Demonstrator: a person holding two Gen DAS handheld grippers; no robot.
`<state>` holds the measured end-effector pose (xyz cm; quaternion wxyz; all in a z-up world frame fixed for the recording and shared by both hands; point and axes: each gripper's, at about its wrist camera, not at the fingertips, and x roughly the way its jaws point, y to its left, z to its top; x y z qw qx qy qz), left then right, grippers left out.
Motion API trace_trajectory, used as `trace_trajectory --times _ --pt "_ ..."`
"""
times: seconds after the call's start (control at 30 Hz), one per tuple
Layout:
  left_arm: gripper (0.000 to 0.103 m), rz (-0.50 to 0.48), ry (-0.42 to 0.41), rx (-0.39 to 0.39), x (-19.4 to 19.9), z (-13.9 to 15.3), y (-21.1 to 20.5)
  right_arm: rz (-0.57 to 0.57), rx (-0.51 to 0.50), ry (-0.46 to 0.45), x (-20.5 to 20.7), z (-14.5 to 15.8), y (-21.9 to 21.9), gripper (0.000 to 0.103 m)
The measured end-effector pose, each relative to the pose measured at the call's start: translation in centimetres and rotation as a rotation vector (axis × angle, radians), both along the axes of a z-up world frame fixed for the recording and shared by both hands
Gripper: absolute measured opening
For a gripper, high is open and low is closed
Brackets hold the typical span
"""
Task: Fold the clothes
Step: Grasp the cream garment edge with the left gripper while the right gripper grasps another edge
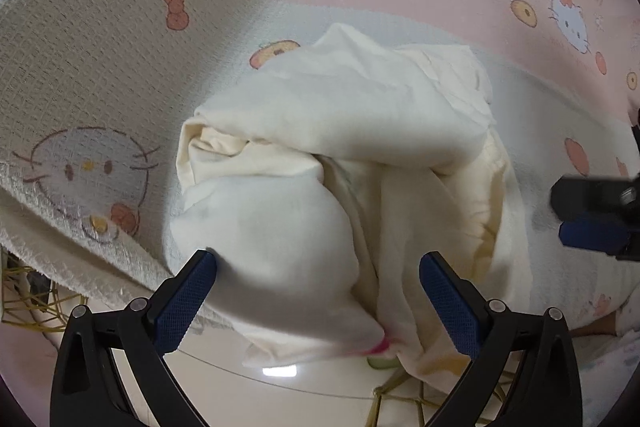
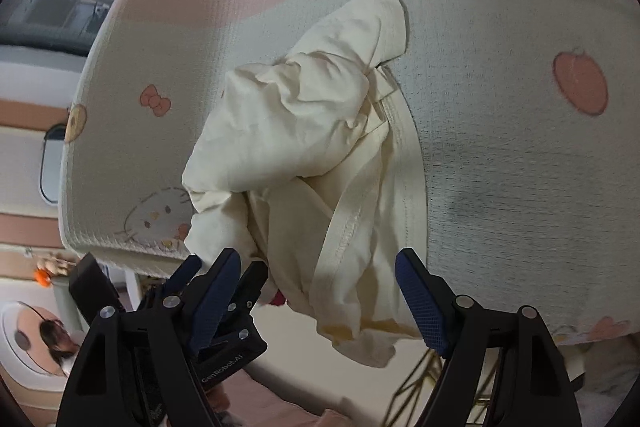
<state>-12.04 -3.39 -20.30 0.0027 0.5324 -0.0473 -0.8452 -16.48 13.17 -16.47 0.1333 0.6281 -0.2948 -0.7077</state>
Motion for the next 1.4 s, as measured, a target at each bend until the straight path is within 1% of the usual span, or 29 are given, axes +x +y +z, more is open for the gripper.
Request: trace_trajectory --times 0.07,0.13,0.17,0.23,0.3,0.37,0.47,0.57,0.67,0.83,0.87,0.9,0.93,0.97,1.13,1.17,1.23,1.27,1.3,1.37,1.4 --pt "0.103 0.002 0.014 -0.021 0.1 -0.2 0.1 -0.009 0.000 -0.037 -0.3 -0.9 -0.1 0.053" --pt "0.103 -0.007 0.027 -0.067 0.3 -0.6 0.5 -0.017 -0.022 -0.063 -0.5 -1.9 -0.1 0.052" --pt "0.103 -0.011 0.035 -0.093 0.4 -0.9 0.8 -0.040 -0.042 -0.065 -0.5 -2.3 -0.2 0.052" --pt "0.103 -0.010 0.044 -0.136 0.7 -1.5 1.1 -0.122 -0.084 -0.063 -0.6 -3.2 -0.2 0.052" --pt "0.103 -0.008 0.051 -0.162 0.9 -1.9 1.3 -0.154 -0.110 -0.080 -0.7 -4.3 -0.3 0.052" --pt "0.103 0.007 0.060 -0.162 1.1 -1.9 1.3 -0.160 -0.123 -0.095 -0.9 -5.1 -0.3 0.052" --pt "0.103 0.045 0.051 -0.114 1.1 -1.8 0.7 -0.170 -0.138 -0.106 -1.0 -6.2 -0.4 0.052" --pt "0.103 0.063 0.050 -0.082 1.2 -1.7 0.1 -0.195 -0.172 -0.098 -0.7 -6.7 -0.2 0.052" --pt "0.103 0.064 0.048 -0.084 1.5 -1.9 0.0 -0.222 -0.224 -0.086 -0.2 -7.4 0.3 0.052" --pt "0.103 0.067 0.046 -0.087 2.0 -2.2 -0.2 -0.272 -0.339 -0.054 0.5 -8.6 1.4 0.053" --pt "0.103 0.067 0.045 -0.087 2.1 -2.2 -0.3 -0.275 -0.354 -0.045 0.7 -8.7 1.5 0.056" --pt "0.103 0.068 0.044 -0.088 2.3 -2.3 -0.3 -0.277 -0.370 -0.034 0.7 -8.8 1.5 0.062" --pt "0.103 0.068 0.044 -0.089 2.4 -2.3 -0.3 -0.274 -0.381 -0.023 0.8 -8.8 1.4 0.065" --pt "0.103 0.069 0.043 -0.089 2.5 -2.4 -0.4 -0.263 -0.372 -0.017 0.7 -8.7 1.2 0.068" --pt "0.103 0.070 0.035 -0.113 3.0 -2.3 -0.2 -0.184 -0.223 0.003 0.1 -7.3 0.0 0.067" --pt "0.103 0.070 0.033 -0.120 3.1 -2.3 -0.1 -0.176 -0.186 0.006 0.1 -7.1 -0.2 0.065" --pt "0.101 0.078 0.025 -0.126 3.4 -2.0 -0.2 -0.171 -0.100 -0.001 0.2 -6.9 -0.5 0.045" --pt "0.098 0.083 0.021 -0.128 3.5 -1.9 -0.2 -0.167 -0.057 -0.002 0.3 -6.8 -0.7 0.025" --pt "0.095 0.089 0.017 -0.129 3.6 -1.7 -0.3 -0.160 -0.016 0.002 0.4 -6.7 -0.8 0.012" --pt "0.077 0.093 0.006 -0.158 4.0 -1.4 -0.4 -0.148 0.055 0.011 0.7 -6.6 -1.0 0.010" --pt "0.075 0.090 0.002 -0.171 4.2 -1.2 -0.5 -0.147 0.065 0.019 0.8 -6.5 -1.0 0.010"
